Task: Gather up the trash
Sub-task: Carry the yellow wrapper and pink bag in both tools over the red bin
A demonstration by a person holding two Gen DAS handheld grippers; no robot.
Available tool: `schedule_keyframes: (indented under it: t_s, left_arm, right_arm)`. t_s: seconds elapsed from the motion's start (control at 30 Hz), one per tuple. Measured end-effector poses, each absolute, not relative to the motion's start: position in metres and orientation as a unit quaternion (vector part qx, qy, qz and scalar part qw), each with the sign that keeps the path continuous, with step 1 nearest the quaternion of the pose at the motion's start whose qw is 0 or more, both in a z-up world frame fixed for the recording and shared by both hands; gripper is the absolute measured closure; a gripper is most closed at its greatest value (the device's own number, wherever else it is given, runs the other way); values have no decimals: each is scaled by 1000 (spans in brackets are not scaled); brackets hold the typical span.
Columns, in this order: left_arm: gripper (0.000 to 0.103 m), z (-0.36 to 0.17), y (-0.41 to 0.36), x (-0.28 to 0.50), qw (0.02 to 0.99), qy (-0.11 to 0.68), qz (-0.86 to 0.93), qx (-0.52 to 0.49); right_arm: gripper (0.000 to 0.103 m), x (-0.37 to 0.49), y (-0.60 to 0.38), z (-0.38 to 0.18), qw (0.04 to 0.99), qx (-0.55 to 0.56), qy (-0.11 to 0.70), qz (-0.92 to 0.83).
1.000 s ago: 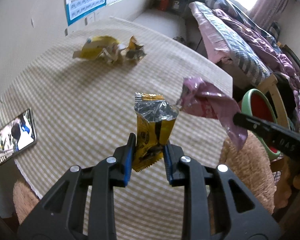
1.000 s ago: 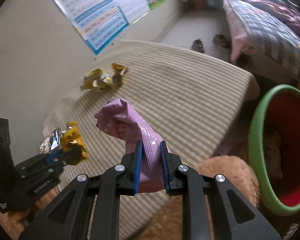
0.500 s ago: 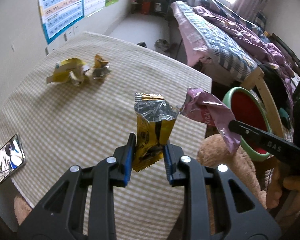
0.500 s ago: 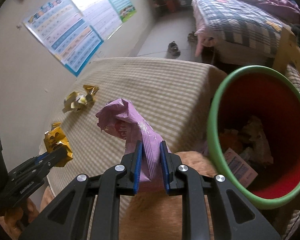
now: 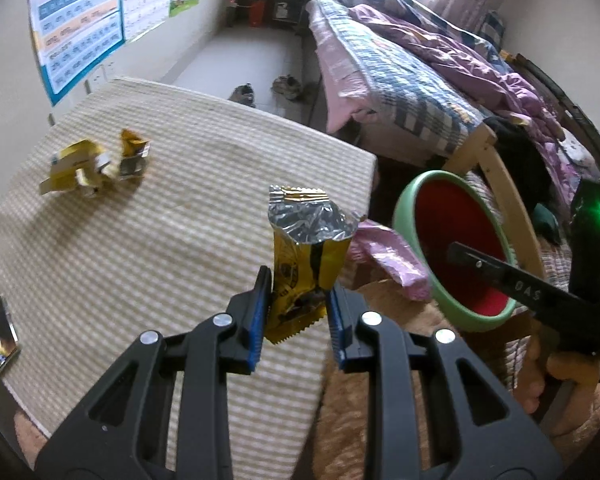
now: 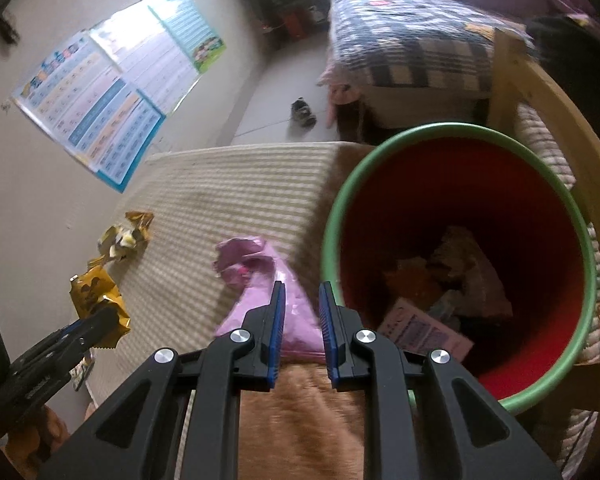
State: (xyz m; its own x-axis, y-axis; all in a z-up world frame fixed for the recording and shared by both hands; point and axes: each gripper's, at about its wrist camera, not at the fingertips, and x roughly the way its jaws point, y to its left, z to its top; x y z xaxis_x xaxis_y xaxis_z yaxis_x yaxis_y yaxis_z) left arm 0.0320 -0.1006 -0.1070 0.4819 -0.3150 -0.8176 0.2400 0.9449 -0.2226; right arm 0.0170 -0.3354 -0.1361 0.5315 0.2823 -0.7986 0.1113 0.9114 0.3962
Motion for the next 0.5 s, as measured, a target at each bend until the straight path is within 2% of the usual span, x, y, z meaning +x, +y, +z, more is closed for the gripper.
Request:
schedule_keyframes:
  t_s: [0.03, 0.1, 0.17, 0.2, 0.4, 0.5]
  left_arm:
    - [77, -107, -104, 33, 859, 483, -165, -38]
    - [77, -110, -109, 33, 857, 485, -171, -35]
    - [77, -113, -112, 33, 854, 491, -172, -34]
    - [77, -115, -112, 33, 852, 494, -170, -33]
    - [77, -118, -101, 34, 851, 501, -153, -39]
    - [77, -119, -103, 35, 850, 503, -153, -36]
  right_arm:
    - [82, 19, -338, -137, 847, 211, 486, 50]
    - [61, 21, -339, -139, 842, 215, 491, 55]
    - [51, 22, -334, -137, 849, 199, 486, 57]
    - [51, 23, -328, -137, 851, 184, 488, 63]
    - [52, 30, -289, -157, 834, 115, 530, 102]
    - [79, 28, -286, -160, 836, 111, 529, 96]
